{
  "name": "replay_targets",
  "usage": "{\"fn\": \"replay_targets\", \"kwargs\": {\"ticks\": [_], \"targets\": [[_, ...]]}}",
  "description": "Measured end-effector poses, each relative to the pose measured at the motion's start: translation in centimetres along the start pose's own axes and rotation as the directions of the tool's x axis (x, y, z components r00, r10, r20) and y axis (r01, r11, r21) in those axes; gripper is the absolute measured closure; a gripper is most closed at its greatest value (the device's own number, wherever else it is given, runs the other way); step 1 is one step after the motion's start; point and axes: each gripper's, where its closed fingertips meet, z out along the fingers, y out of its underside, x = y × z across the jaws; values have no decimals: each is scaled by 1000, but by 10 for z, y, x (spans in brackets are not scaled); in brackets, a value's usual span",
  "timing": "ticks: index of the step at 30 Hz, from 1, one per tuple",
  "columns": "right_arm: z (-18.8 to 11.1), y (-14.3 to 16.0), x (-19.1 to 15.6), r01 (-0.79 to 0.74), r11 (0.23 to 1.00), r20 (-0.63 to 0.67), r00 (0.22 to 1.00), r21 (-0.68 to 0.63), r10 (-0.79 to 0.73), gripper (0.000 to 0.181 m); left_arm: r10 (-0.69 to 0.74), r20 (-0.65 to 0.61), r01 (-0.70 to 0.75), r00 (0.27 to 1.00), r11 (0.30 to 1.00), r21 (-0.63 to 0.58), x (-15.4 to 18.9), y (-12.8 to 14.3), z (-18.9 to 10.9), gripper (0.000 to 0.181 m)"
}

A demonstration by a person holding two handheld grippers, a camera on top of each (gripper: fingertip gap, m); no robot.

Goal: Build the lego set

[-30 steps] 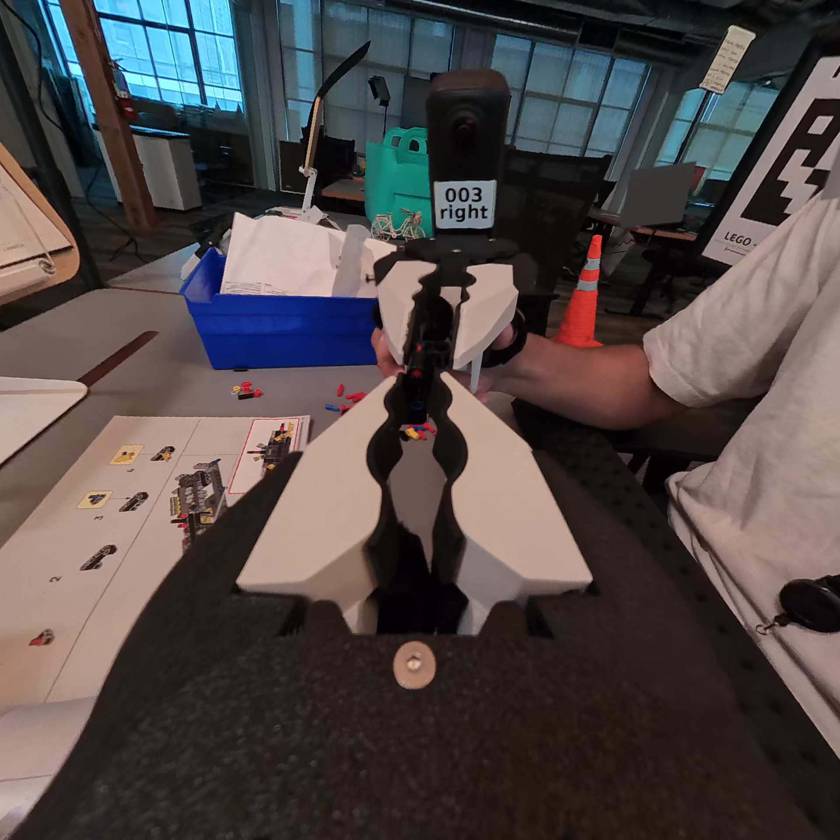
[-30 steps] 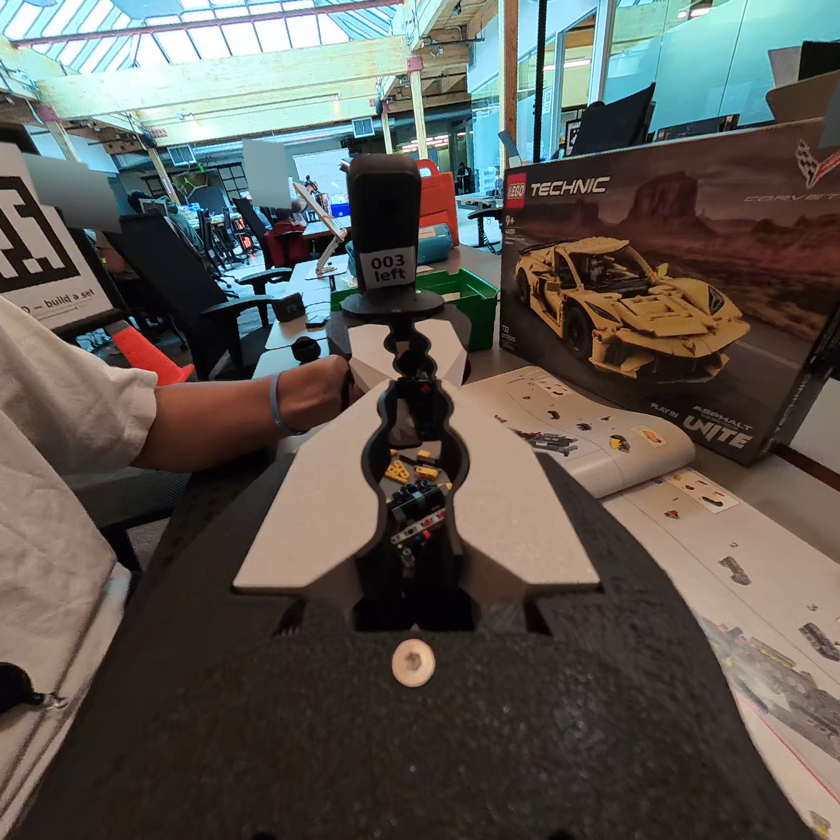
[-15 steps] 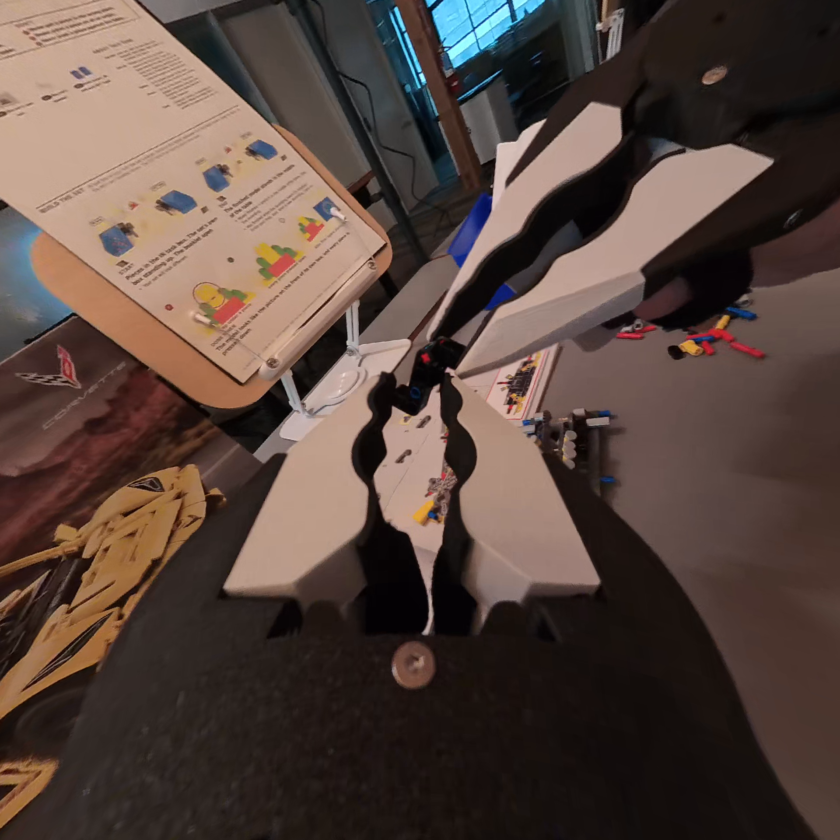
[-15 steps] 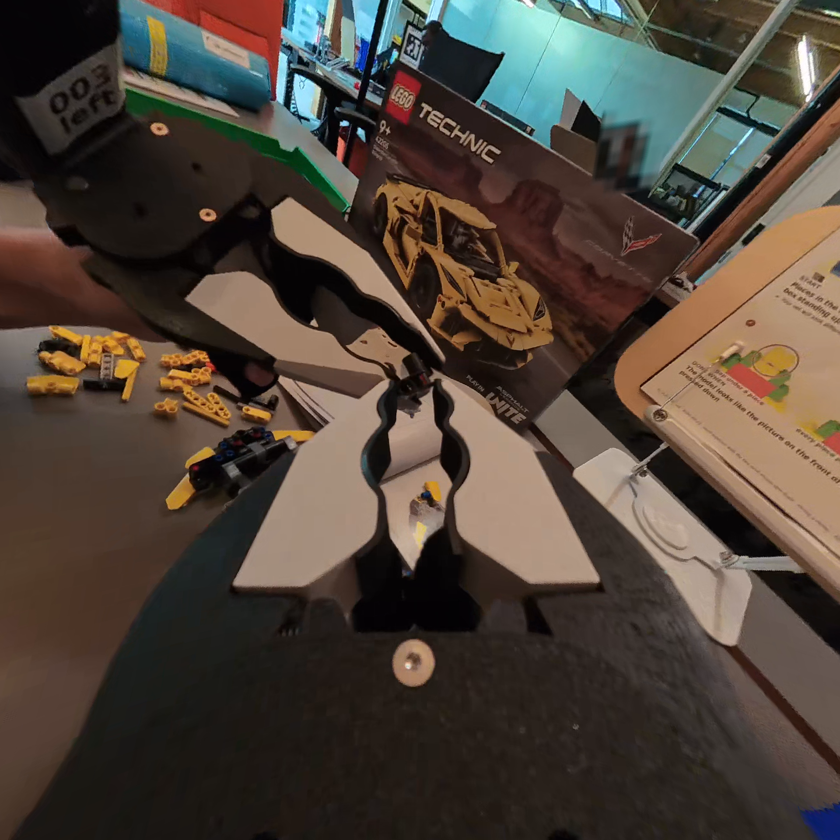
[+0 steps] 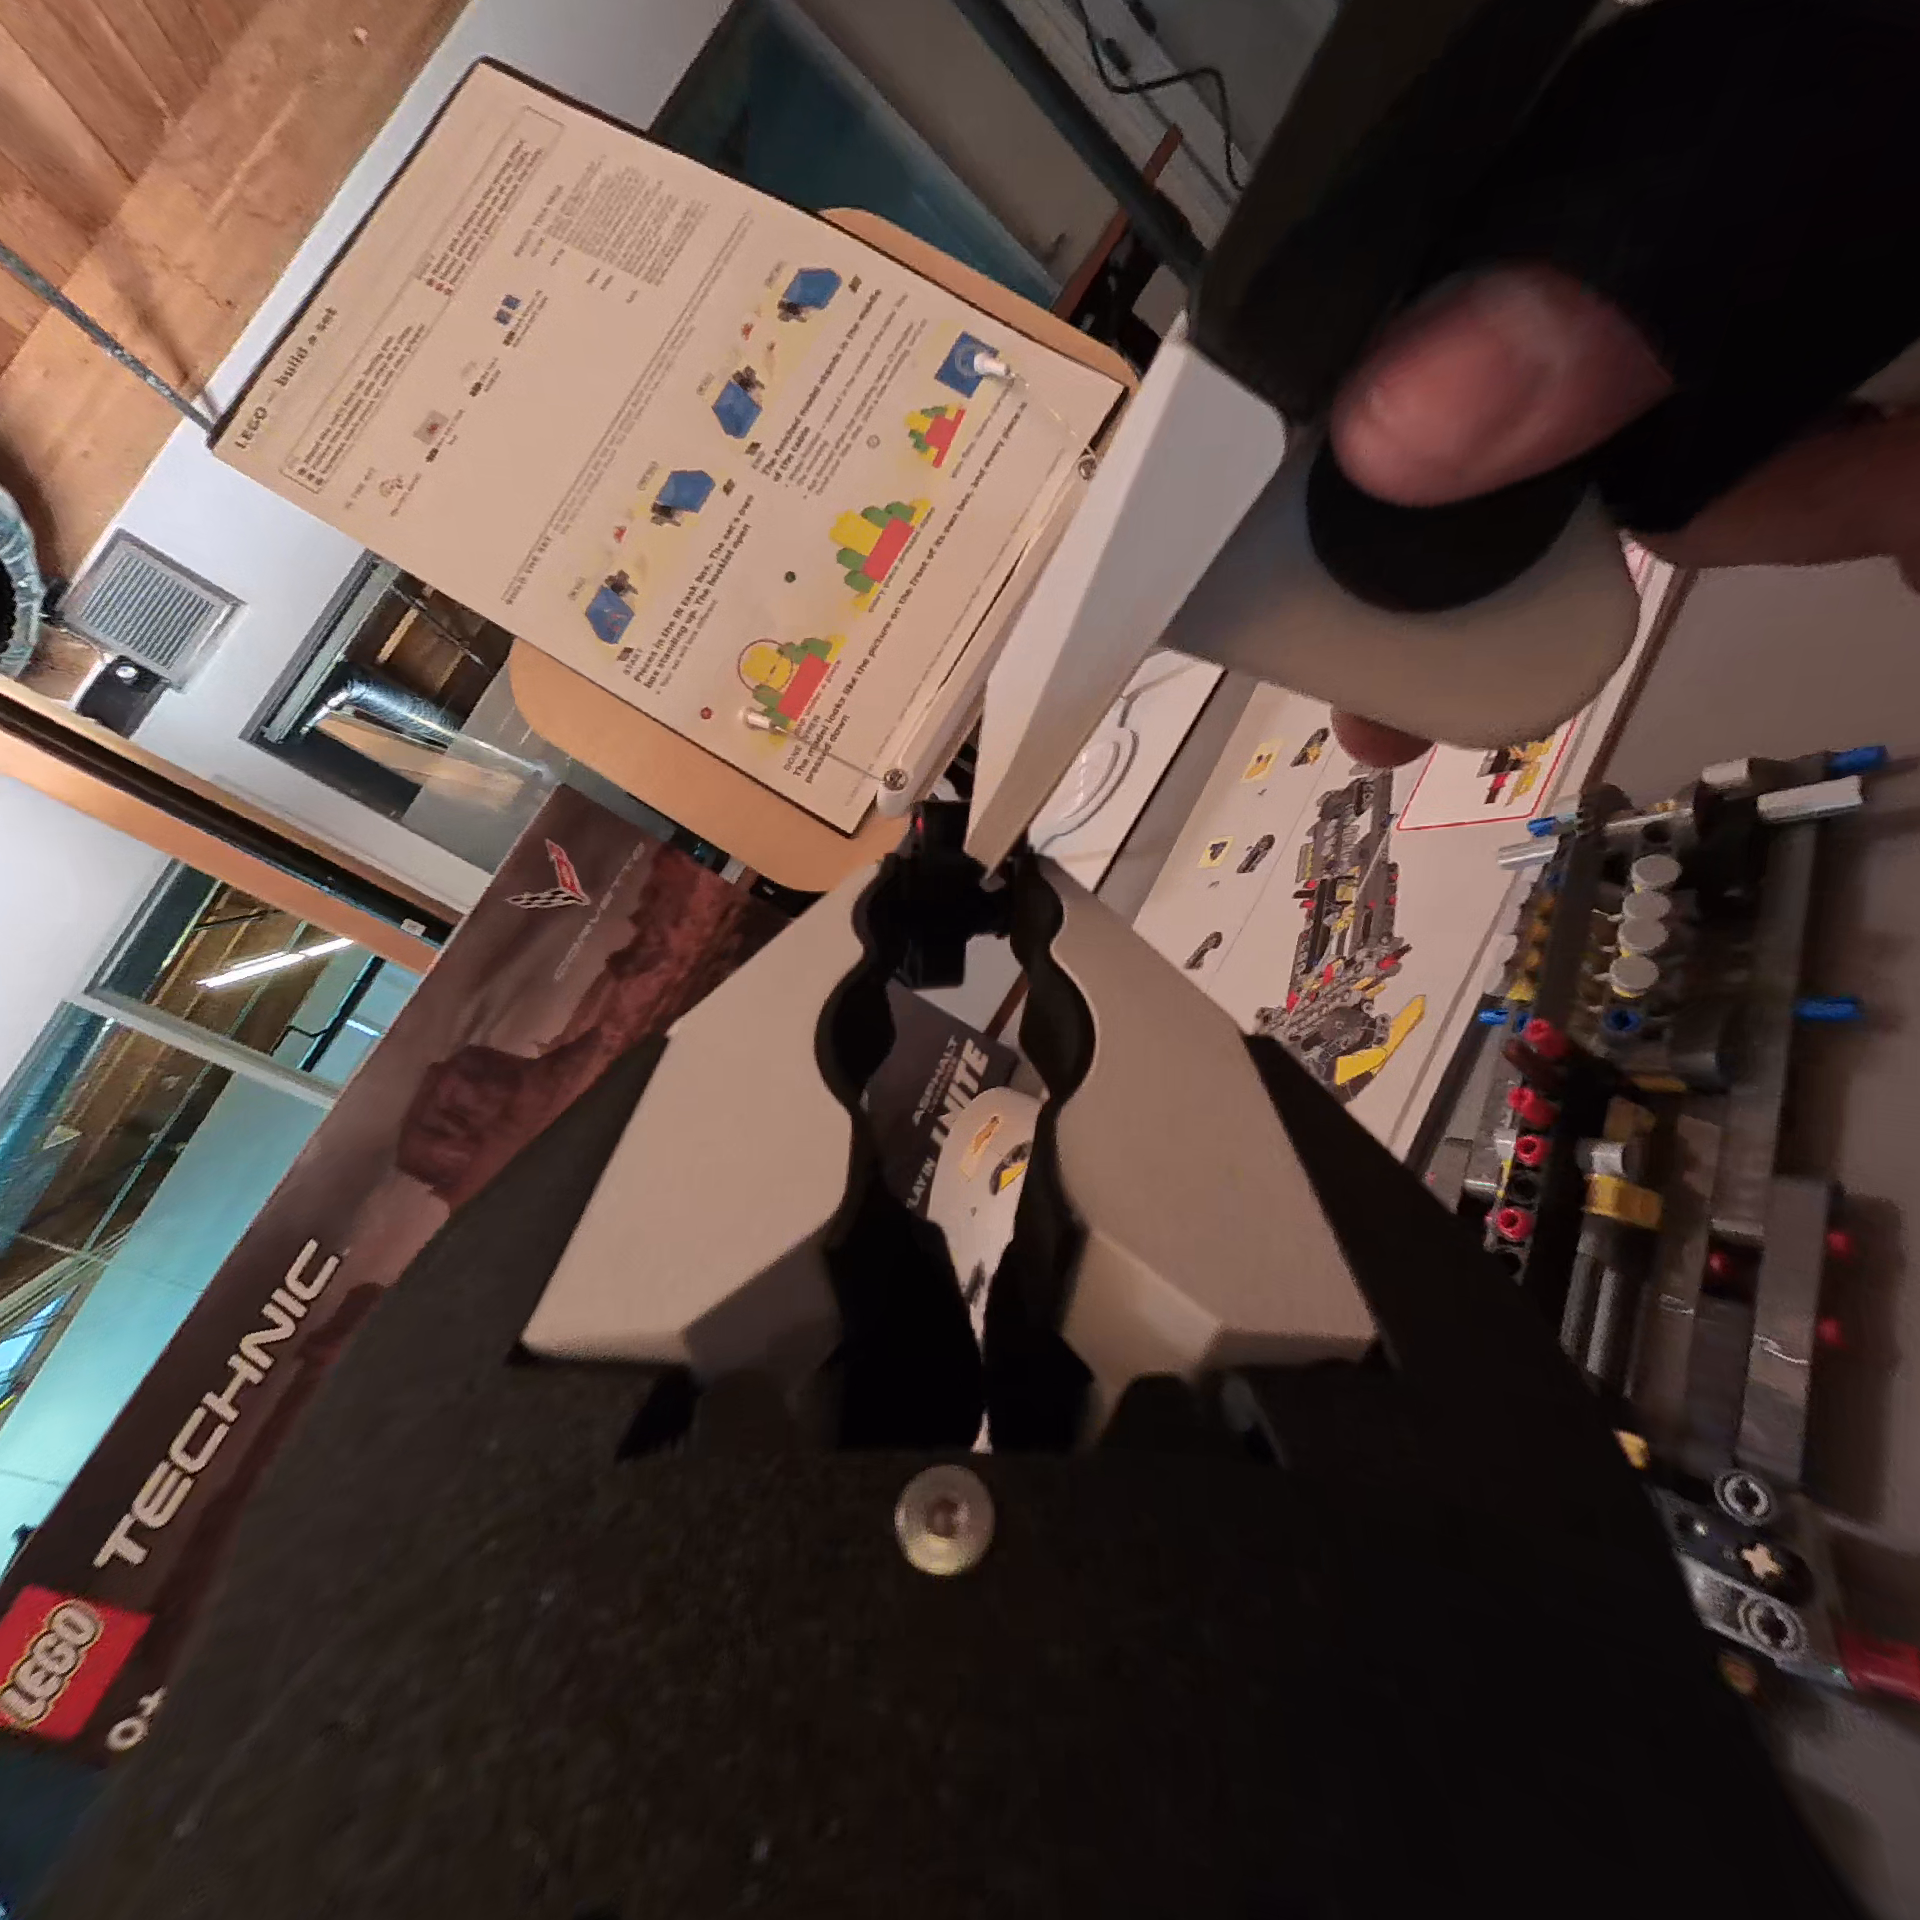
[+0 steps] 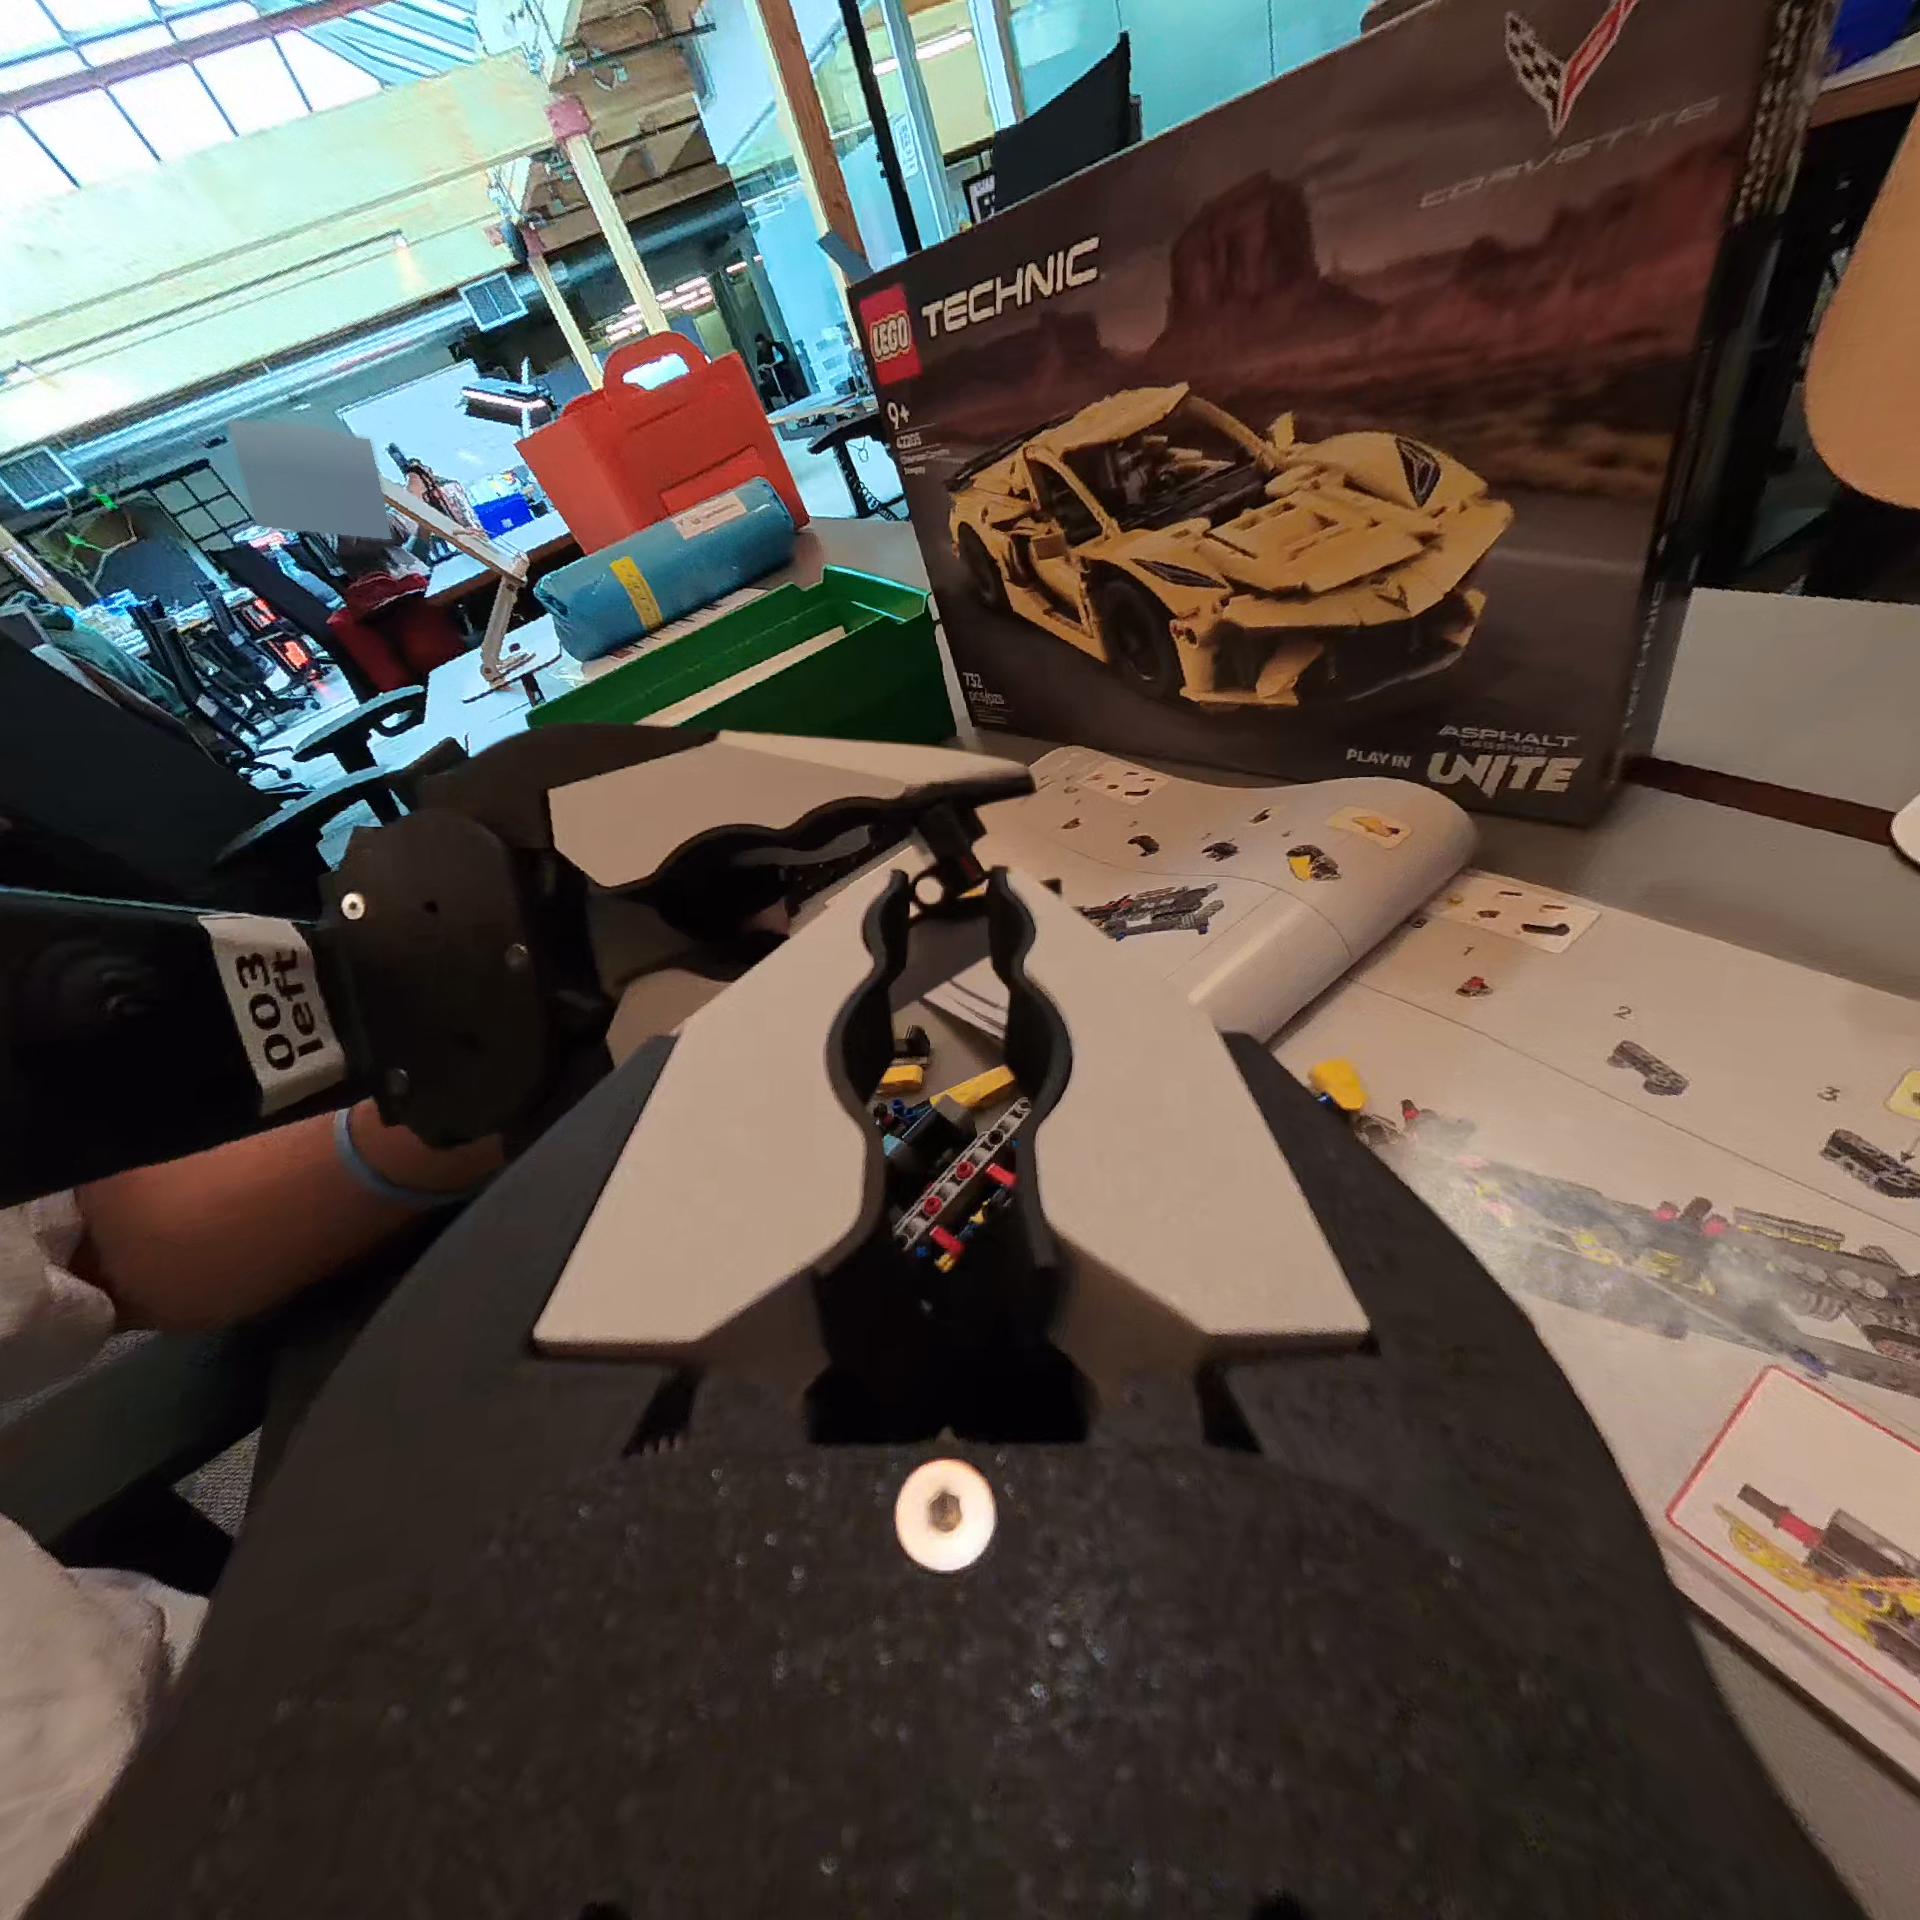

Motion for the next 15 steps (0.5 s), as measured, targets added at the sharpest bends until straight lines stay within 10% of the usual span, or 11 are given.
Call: {"fn": "replay_targets", "kwargs": {"ticks": [9, 12, 15], "targets": [[1, -6, -5, 27, 999, 0, 1000, 28, -27, 167, -12, 26, 11, 1000, 1000, 22, -6, -1, -4, 164], [-13, -26, 8, 178, 979, -19, 984, 102, -177, 166, -244, -103, 246, 964, 969, 14, -17, 17, -2, 165], [-17, -7, 58, 324, 938, -88, 938, -122, -335, 173, -620, -265, 640, 739, 768, -12, -34, 38, 1, 164]]}}
